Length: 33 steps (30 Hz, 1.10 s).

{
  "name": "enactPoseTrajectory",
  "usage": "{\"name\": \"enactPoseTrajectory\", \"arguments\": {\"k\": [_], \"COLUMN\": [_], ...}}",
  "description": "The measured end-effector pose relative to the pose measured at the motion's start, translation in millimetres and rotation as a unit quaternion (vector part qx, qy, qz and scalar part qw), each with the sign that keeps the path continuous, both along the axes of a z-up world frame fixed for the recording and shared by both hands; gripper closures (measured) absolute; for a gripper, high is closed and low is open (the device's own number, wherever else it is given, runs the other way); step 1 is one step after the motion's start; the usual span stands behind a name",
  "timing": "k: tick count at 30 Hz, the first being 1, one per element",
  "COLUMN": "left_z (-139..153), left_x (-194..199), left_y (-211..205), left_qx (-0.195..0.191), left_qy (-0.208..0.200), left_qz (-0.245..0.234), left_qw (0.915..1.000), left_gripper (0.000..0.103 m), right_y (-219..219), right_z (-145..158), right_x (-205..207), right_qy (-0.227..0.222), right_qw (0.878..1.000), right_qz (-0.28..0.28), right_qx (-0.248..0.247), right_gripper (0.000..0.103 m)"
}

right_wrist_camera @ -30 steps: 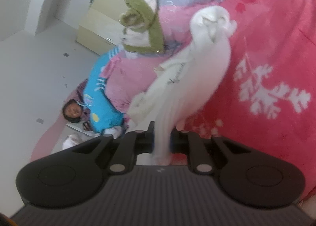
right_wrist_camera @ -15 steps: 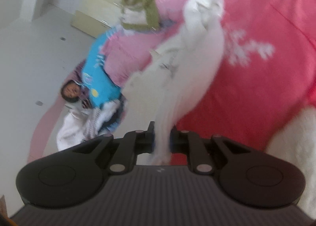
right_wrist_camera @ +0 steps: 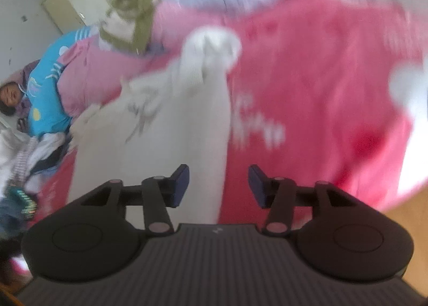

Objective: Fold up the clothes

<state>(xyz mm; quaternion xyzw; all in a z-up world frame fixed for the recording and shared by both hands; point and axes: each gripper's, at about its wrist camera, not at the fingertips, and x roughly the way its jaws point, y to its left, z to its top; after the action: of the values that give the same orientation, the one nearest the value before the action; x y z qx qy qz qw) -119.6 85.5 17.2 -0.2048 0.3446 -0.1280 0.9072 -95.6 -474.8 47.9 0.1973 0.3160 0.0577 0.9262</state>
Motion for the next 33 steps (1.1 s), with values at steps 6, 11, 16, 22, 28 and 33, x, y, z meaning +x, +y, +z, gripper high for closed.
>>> {"name": "enactPoseTrajectory", "arguments": {"k": [6, 11, 16, 22, 28, 33], "left_z": [-19.8, -45.5, -71.5, -72.3, -72.3, -72.2], "left_x": [79.2, 138.2, 164.9, 163.0, 164.7, 164.8], "left_y": [-19.9, -46.1, -55.8, -60.4, -62.3, -61.6], "left_qx": [0.005, 0.057, 0.086, 0.097, 0.099, 0.097], "left_qy": [0.015, -0.005, -0.035, -0.045, -0.045, -0.047], "left_qz": [-0.022, -0.034, -0.042, -0.052, -0.056, -0.055], "left_qw": [0.9996, 0.9978, 0.9948, 0.993, 0.9925, 0.9927], "left_gripper": [0.009, 0.009, 0.009, 0.006, 0.004, 0.003], "right_y": [-14.7, -33.3, -25.1, -14.4, -3.7, -26.1], "right_z": [-11.9, -40.3, -57.2, -40.9, -58.2, -80.4], "right_x": [103.9, 203.0, 257.5, 282.3, 304.2, 302.3], "right_qy": [-0.005, 0.061, 0.086, 0.016, -0.016, -0.01], "right_qw": [0.999, 0.987, 0.986, 0.994, 0.994, 0.986], "right_qz": [0.006, -0.039, -0.048, -0.057, -0.084, -0.102], "right_qx": [0.052, 0.141, 0.131, 0.097, 0.066, 0.128], "right_gripper": [0.023, 0.028, 0.062, 0.092, 0.092, 0.07]}}
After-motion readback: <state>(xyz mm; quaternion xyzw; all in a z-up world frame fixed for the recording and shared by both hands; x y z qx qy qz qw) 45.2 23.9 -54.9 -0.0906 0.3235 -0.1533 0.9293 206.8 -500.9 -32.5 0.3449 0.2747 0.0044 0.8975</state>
